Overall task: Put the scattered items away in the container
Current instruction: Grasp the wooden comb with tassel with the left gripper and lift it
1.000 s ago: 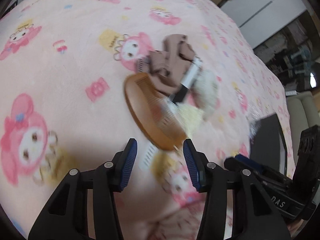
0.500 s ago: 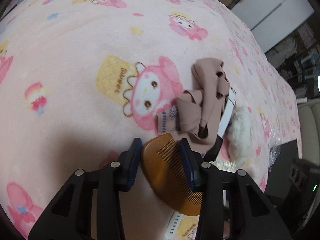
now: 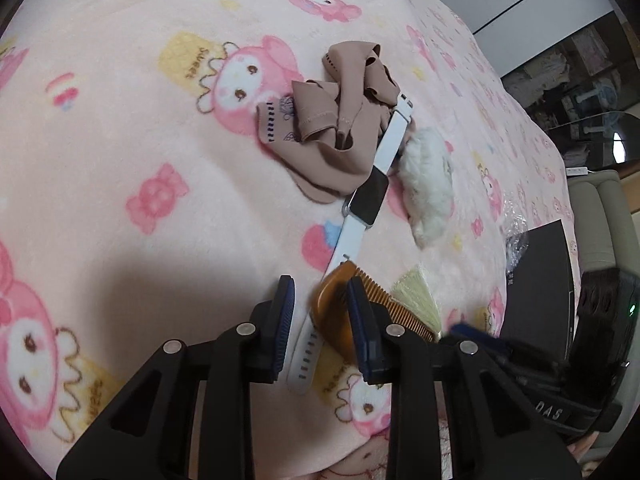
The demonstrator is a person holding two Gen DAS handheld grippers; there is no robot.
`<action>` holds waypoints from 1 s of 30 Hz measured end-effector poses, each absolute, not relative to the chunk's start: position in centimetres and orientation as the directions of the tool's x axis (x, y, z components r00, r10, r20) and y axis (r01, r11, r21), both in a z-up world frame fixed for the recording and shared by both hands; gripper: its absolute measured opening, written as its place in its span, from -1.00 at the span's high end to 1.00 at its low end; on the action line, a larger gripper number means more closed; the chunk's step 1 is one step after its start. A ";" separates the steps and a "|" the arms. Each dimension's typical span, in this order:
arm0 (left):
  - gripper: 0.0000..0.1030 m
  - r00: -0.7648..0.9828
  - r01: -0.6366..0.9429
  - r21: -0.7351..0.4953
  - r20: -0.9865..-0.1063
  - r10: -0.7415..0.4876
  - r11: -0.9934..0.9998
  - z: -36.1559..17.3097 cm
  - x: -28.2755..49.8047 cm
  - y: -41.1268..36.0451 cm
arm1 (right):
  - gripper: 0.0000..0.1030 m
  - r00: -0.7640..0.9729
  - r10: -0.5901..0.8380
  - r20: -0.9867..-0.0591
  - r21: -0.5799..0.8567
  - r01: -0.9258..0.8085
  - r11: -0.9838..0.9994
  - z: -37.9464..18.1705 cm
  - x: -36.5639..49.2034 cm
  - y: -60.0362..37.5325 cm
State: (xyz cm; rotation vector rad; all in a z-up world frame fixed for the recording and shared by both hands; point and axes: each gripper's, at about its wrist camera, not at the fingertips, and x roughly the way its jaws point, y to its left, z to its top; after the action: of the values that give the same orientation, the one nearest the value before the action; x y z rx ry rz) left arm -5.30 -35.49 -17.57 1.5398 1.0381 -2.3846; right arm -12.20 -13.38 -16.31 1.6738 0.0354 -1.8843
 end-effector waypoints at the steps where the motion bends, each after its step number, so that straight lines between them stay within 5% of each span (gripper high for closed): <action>1: 0.49 -0.482 0.432 -0.483 -0.837 0.257 -0.762 -17.5 -5.5 -35.3 | 0.20 -0.001 -0.412 -0.911 0.370 0.442 -0.817 -16.4 -12.2 -12.9; 6: 0.49 -0.451 0.402 -0.455 -0.854 0.261 -0.794 -17.4 -5.3 -33.7 | 0.17 0.101 -0.395 -0.913 0.399 0.422 -0.814 -18.7 -11.4 -12.2; 20: 0.44 -0.403 0.383 -0.505 -0.845 0.352 -0.774 -18.3 -5.7 -32.6 | 0.16 -0.005 -0.401 -0.916 0.368 0.389 -0.844 -18.5 -12.9 -10.7; 22: 0.29 -0.390 0.373 -0.513 -0.843 0.371 -0.774 -18.0 -5.6 -32.0 | 0.17 0.015 -0.419 -0.908 0.391 0.392 -0.833 -18.7 -12.8 -11.0; 30: 0.28 -0.454 0.322 -0.529 -0.814 0.362 -0.785 -12.6 -2.9 -30.0 | 0.19 -0.075 -0.477 -0.876 0.405 0.423 -0.810 -13.2 -11.1 -8.3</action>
State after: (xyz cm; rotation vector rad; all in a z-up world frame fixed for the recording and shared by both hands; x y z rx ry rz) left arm -2.93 -29.99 -12.55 1.6542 1.0377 -2.4930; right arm -11.05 -8.34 -13.22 1.6054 -0.0579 -1.9382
